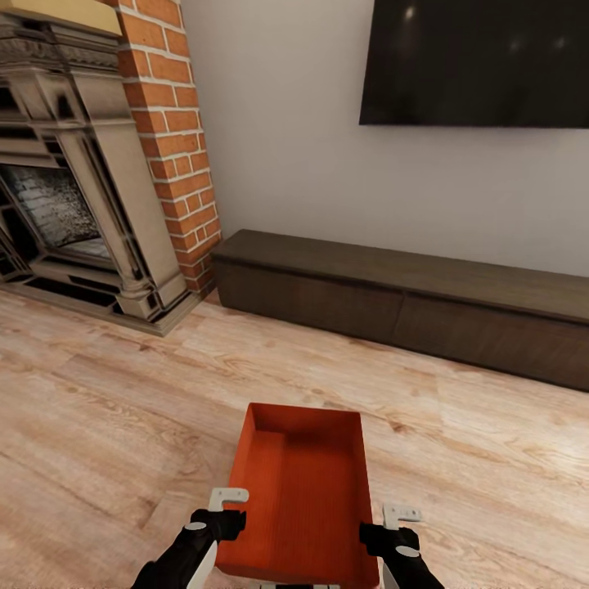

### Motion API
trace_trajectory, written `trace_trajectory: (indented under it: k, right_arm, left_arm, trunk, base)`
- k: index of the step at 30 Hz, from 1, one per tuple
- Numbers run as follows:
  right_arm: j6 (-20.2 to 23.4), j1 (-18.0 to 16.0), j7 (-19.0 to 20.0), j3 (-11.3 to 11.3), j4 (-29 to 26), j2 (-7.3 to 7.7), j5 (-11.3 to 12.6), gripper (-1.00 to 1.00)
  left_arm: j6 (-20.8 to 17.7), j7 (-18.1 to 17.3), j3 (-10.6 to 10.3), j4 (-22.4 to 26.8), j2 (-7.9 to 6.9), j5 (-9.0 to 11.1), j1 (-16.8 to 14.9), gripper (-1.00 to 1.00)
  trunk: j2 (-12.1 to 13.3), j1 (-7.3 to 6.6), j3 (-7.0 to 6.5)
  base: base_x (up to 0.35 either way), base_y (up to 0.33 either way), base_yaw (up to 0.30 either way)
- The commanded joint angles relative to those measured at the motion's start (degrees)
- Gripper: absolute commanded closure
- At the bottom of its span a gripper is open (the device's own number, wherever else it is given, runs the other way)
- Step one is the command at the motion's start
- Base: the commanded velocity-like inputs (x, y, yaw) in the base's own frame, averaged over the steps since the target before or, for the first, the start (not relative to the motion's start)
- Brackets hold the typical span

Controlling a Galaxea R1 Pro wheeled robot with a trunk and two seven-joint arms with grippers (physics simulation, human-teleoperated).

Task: Move the two storage containers from the living room to the garage. In the garage, place one container on the floor and stack the other container on top of it (either order is fine).

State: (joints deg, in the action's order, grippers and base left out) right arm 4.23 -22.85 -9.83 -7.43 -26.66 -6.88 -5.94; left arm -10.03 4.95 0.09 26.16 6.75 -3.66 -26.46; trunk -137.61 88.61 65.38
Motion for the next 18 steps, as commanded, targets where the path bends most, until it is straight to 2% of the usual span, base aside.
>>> trace_trajectory:
  k: [1, 18]
  right_arm:
    - [0.4, 0.0, 0.0, -0.3, -0.1, -0.07, -0.6, -1.0]
    - [0.4, 0.0, 0.0, -0.3, -0.1, -0.07, -0.6, -1.0]
  left_arm:
    - [-0.3, 0.1, 0.0, 0.1, 0.02, -0.4, 0.0, -1.0]
    - [-0.2, 0.5, 0.0, 0.1, -0.1, -0.5, 0.0, -1.0]
  trunk:
    - [0.0, -0.01, 0.13]
    - [0.0, -0.01, 1.46]
  base:
    - [0.0, 0.0, 0.0]
    - [0.0, 0.0, 0.0]
